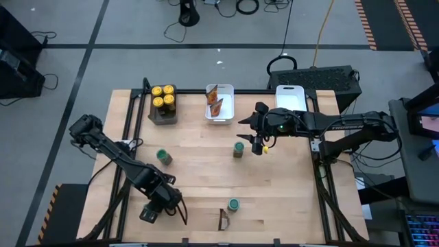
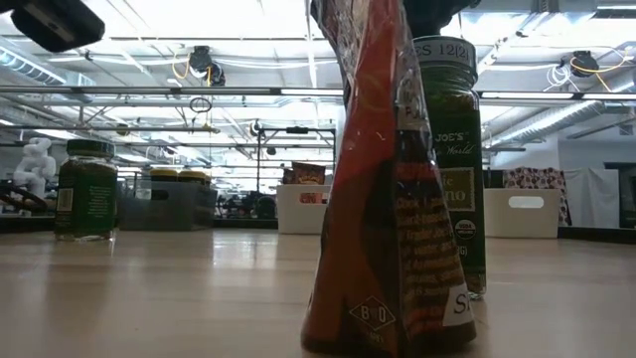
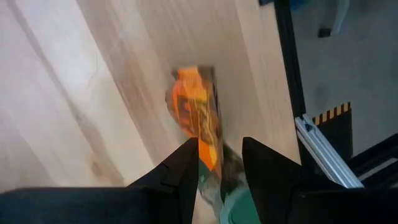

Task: Sort spices by type
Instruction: Put the left orange seasoning pack into the left white bin

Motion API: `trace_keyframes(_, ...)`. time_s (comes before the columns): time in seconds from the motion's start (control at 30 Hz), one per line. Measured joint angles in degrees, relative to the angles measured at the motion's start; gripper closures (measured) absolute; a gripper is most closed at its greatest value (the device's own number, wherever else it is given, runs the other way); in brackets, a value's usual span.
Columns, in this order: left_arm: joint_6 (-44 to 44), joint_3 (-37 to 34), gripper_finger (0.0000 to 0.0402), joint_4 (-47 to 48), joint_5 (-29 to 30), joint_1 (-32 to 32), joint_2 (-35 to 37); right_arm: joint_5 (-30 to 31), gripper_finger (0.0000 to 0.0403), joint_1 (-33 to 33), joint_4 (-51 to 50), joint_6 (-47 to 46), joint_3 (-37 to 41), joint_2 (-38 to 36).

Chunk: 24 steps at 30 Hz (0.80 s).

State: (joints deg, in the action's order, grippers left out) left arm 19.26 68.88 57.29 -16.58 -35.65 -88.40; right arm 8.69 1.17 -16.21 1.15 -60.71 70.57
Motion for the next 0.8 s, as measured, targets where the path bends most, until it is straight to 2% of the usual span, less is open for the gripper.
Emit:
trace_keyframes(0.3, -0.10, -2.53, 0.0277, -2.96, -0.11, -0.01, 0.00, 0.02, 0.0184, 0.00, 0.03, 1.14, 0.00, 0.00)
trace_keyframes(0.4, -0.10, -2.54, 0.0303, -2.94, -0.11, -0.01, 0.00, 0.04, 0.0184, 0.04, 0.04, 1.48, 0.00, 0.00)
trace_keyframes(0.57, -0.12, -2.54, 0.0384, -2.94, 0.11, 0.08, 0.00, 0.04, 0.0184, 0.57, 0.07, 1.45, 0.00, 0.00)
trace_keyframes(0.8, -0.31, -2.44, 0.0397, -2.50, 0.13, 2.12, 0.09, 0.05, 0.0184, 0.79, 0.09, 1.46, 0.00, 0.00)
